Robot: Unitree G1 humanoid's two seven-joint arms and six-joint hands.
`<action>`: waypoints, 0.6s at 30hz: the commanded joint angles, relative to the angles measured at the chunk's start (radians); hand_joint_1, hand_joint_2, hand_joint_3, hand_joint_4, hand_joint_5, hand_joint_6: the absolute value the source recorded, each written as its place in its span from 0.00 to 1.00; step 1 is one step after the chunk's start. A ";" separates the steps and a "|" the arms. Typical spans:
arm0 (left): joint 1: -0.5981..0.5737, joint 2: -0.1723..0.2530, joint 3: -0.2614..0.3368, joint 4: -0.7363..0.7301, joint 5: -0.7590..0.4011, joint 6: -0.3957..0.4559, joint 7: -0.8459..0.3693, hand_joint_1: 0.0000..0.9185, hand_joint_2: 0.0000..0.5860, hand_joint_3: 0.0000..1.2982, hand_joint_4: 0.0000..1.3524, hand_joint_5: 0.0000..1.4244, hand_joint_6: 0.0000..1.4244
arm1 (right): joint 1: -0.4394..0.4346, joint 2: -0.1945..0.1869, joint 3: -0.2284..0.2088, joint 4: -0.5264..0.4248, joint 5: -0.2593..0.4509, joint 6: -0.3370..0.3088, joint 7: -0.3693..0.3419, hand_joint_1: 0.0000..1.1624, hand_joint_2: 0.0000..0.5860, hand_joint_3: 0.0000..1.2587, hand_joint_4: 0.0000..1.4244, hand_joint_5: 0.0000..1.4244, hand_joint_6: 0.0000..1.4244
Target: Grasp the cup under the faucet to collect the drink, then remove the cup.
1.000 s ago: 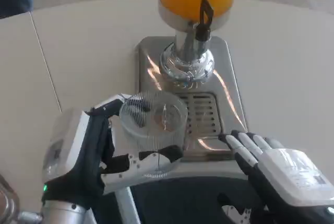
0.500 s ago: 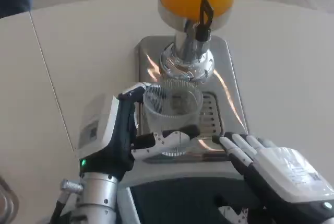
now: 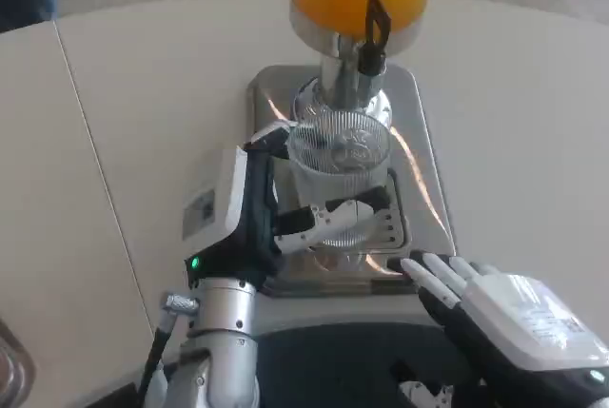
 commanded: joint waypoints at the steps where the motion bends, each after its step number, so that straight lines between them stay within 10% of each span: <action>1: -0.054 -0.013 -0.032 0.051 0.023 -0.011 0.065 0.59 0.12 0.71 0.86 0.97 1.00 | 0.010 -0.002 -0.003 -0.030 0.000 0.011 0.017 0.47 0.80 0.04 0.00 0.00 0.00; 18: -0.187 -0.063 -0.092 0.322 0.036 0.000 0.266 0.60 0.13 0.71 0.85 0.97 1.00 | -0.018 -0.019 -0.025 -0.034 0.021 0.022 0.058 0.47 0.80 0.04 0.00 0.00 0.00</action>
